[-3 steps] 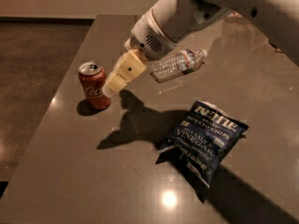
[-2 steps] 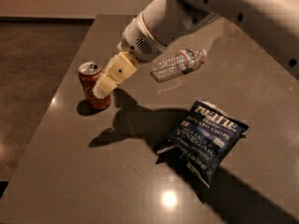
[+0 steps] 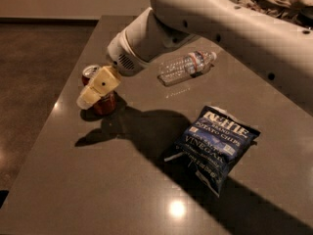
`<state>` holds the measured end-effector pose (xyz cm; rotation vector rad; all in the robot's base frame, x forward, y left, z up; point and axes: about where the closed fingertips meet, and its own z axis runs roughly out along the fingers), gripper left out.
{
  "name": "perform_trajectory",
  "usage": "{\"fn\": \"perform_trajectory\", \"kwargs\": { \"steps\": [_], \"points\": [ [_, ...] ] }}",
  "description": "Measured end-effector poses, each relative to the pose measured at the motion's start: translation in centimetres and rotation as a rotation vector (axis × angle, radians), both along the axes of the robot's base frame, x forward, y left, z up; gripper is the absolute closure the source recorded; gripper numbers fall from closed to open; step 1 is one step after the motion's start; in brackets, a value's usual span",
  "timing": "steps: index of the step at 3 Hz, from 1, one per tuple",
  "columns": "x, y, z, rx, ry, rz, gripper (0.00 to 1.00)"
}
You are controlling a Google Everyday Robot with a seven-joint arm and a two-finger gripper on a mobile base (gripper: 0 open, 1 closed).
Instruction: Pick coke can
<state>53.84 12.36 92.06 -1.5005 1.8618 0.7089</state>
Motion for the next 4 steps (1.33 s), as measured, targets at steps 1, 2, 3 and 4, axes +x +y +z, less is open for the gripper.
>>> {"fn": "perform_trajectory", "kwargs": {
  "steps": [1,2,3,4],
  "points": [
    [0.36,1.14,-0.88,-0.001,0.003,0.009,0.01],
    [0.46,1.58,-1.47,-0.003,0.008,0.017,0.22],
    [0.90,1.38,-1.70,0.011,0.021,0.025,0.45],
    [0.71,1.63,-1.64,0.010,0.020,0.030,0.77]
  ]
}}
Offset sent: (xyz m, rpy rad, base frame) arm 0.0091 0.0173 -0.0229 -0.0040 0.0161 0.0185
